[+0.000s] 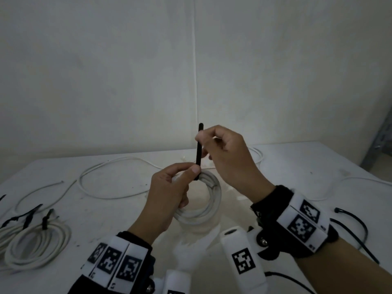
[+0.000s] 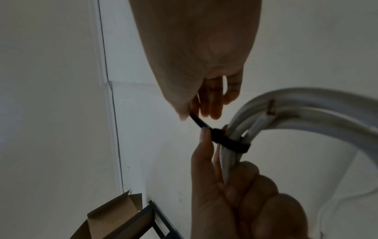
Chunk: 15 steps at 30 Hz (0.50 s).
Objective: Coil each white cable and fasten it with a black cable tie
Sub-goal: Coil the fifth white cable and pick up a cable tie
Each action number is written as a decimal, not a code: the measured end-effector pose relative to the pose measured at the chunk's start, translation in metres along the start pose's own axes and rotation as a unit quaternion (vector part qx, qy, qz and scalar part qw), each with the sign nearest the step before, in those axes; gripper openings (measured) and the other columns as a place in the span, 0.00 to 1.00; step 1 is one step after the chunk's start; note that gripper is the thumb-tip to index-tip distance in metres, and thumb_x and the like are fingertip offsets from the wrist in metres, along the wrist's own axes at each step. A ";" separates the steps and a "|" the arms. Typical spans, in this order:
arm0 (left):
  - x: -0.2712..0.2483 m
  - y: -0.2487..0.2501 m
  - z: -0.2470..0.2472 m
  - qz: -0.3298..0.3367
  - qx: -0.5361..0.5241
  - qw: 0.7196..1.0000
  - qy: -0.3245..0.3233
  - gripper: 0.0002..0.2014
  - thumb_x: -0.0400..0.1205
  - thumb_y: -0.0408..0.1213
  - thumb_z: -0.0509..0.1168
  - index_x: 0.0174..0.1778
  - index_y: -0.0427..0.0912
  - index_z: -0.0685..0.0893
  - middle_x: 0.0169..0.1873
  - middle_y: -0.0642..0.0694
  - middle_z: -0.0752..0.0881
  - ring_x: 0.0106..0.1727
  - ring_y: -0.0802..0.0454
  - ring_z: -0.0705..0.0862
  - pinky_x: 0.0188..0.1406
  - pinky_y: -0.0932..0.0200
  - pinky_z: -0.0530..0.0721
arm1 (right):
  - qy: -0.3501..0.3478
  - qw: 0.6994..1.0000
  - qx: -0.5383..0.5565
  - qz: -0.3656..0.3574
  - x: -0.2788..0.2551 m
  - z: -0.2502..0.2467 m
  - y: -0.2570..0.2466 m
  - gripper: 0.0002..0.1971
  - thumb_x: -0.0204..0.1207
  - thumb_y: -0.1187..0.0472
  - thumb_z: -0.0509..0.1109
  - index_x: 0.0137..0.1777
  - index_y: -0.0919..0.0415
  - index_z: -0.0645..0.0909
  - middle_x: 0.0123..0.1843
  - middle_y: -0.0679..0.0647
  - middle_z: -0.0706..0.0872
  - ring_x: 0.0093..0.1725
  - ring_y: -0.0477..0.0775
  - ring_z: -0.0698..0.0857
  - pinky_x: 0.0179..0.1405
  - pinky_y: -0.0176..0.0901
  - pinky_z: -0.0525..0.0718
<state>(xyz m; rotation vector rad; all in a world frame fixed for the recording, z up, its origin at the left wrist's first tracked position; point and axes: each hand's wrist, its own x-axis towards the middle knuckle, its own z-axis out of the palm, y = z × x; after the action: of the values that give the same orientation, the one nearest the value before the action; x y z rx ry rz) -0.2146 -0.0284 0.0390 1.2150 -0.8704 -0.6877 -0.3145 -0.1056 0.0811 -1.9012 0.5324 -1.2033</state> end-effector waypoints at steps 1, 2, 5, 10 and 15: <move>0.001 0.002 -0.001 0.001 -0.008 1.000 -0.002 0.05 0.78 0.34 0.65 0.38 0.41 0.86 0.11 0.55 0.66 0.13 0.58 0.61 0.14 0.70 0.64 | -0.028 1.000 0.001 0.002 -0.002 0.000 0.000 0.08 0.77 0.59 0.68 0.36 0.54 0.79 0.32 0.43 0.81 0.28 0.38 0.78 0.33 0.30 0.77; 0.002 0.004 -0.002 0.004 -0.016 1.000 -0.005 0.05 0.78 0.35 0.65 0.38 0.41 0.85 0.11 0.54 0.65 0.13 0.58 0.60 0.14 0.70 0.64 | -0.049 0.999 0.003 -0.001 -0.004 0.000 0.001 0.09 0.76 0.60 0.69 0.34 0.51 0.78 0.29 0.41 0.79 0.28 0.39 0.76 0.33 0.32 0.77; 0.002 0.007 -0.002 0.015 -0.013 1.000 -0.008 0.06 0.78 0.36 0.65 0.38 0.40 0.85 0.11 0.55 0.64 0.13 0.59 0.60 0.14 0.71 0.64 | -0.052 0.998 0.010 -0.023 -0.007 0.002 0.001 0.13 0.75 0.63 0.70 0.30 0.52 0.76 0.26 0.43 0.77 0.28 0.42 0.74 0.31 0.32 0.75; 0.002 0.011 0.003 0.016 -0.005 1.000 -0.021 0.08 0.77 0.38 0.65 0.34 0.41 0.85 0.12 0.55 0.64 0.14 0.58 0.59 0.14 0.68 0.63 | -0.008 0.996 -0.056 -0.072 -0.003 0.001 -0.003 0.12 0.77 0.61 0.68 0.32 0.57 0.73 0.23 0.45 0.75 0.25 0.43 0.73 0.27 0.34 0.73; -0.002 0.011 0.007 0.009 0.004 0.999 -0.033 0.09 0.78 0.36 0.65 0.32 0.39 0.82 0.11 0.55 0.64 0.14 0.58 0.58 0.14 0.69 0.61 | 0.026 0.991 -0.095 -0.085 -0.001 -0.001 -0.003 0.12 0.79 0.61 0.66 0.34 0.60 0.72 0.22 0.53 0.76 0.26 0.52 0.76 0.28 0.46 0.75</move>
<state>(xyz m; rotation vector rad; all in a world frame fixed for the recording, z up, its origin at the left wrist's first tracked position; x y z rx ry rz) -0.2216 -0.0274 0.0503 1.1950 -0.9387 -0.7149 -0.3158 -0.1033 0.0832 -2.1171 0.5368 -1.3550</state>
